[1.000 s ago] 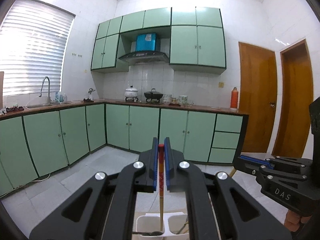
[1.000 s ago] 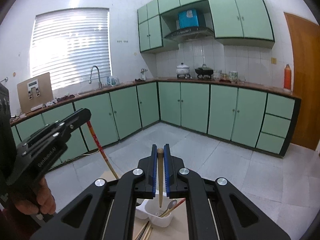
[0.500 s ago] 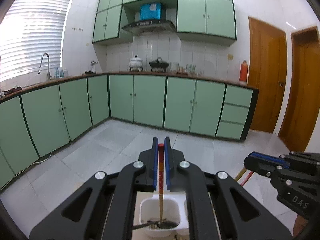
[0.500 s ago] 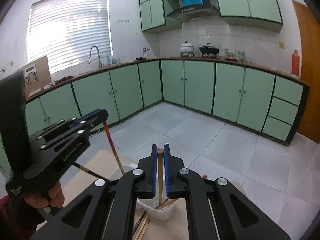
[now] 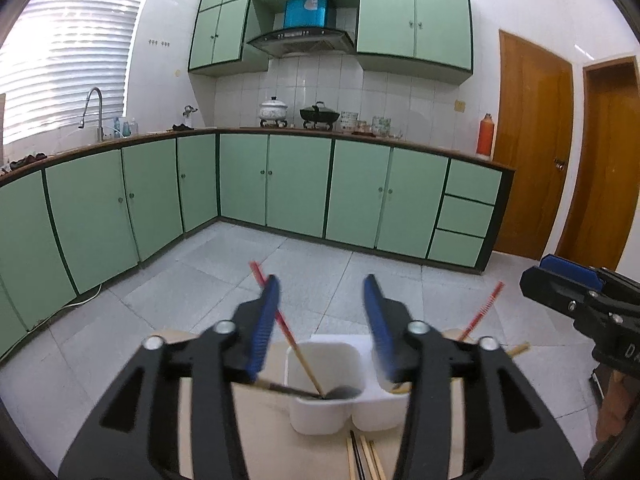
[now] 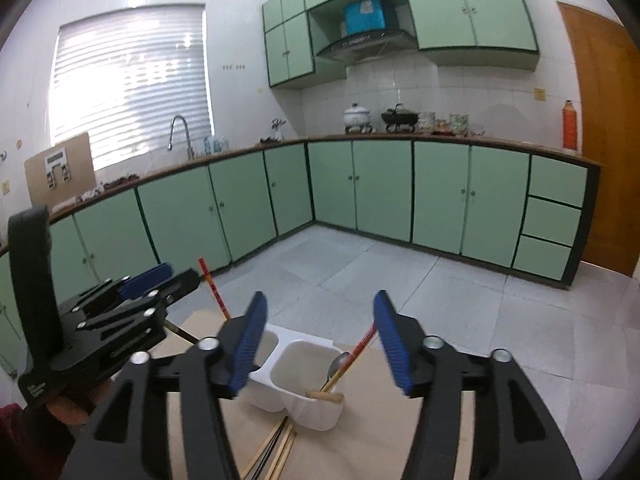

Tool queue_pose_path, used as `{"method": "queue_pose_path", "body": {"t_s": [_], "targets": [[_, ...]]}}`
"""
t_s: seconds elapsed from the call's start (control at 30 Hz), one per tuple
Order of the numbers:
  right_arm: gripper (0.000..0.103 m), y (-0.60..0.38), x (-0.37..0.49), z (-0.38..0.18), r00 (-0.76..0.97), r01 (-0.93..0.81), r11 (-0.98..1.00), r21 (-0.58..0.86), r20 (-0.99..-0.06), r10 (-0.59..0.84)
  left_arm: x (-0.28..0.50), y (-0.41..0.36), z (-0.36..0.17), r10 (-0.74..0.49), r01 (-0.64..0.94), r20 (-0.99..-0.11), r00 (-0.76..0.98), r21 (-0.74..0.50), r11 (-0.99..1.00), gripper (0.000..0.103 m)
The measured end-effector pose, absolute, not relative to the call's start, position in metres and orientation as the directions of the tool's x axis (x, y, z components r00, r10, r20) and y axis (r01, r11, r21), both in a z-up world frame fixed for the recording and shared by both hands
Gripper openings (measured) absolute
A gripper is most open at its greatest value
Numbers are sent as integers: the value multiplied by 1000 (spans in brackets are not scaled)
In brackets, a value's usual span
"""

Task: Organize utensils
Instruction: 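Open both tools to drop the chopsticks into the white cups, then move both open tools back to the remaining chopsticks on the table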

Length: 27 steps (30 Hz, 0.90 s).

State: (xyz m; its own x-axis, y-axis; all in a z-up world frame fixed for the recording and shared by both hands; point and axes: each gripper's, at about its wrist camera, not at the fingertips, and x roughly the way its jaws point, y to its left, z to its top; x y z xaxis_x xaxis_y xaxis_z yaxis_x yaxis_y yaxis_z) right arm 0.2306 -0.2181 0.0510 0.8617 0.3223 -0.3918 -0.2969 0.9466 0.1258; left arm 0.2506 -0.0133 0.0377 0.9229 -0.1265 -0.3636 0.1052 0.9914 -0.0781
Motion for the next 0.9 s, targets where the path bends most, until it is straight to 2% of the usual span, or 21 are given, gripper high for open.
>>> {"method": "queue_pose_path", "body": {"t_s": [0.07, 0.17, 0.4, 0.47, 0.6, 0.9], "targets": [[77, -222, 215, 51, 882, -277, 953, 119, -362, 301, 230, -13, 37, -131, 115, -335, 933, -68, 991, 54], [86, -225, 193, 45, 896, -261, 959, 108, -342, 282, 203, -15, 32, -130, 120, -312, 941, -51, 991, 67], [93, -231, 152, 24, 902, -228, 967, 116, -348, 254, 147, -19, 7, -99, 96, -297, 950, -24, 995, 77], [97, -229, 142, 16, 902, -212, 970, 120, -358, 241, 139, -20, -1, -99, 96, -318, 943, -24, 995, 79], [97, -226, 126, -7, 897, -176, 978, 111, -392, 206, 122, -19, -22, -74, 77, -359, 930, -6, 997, 84], [97, -218, 100, -73, 845, -124, 984, 126, -507, 171, 95, -7, -76, -17, 18, -463, 886, -2, 1000, 85]]}}
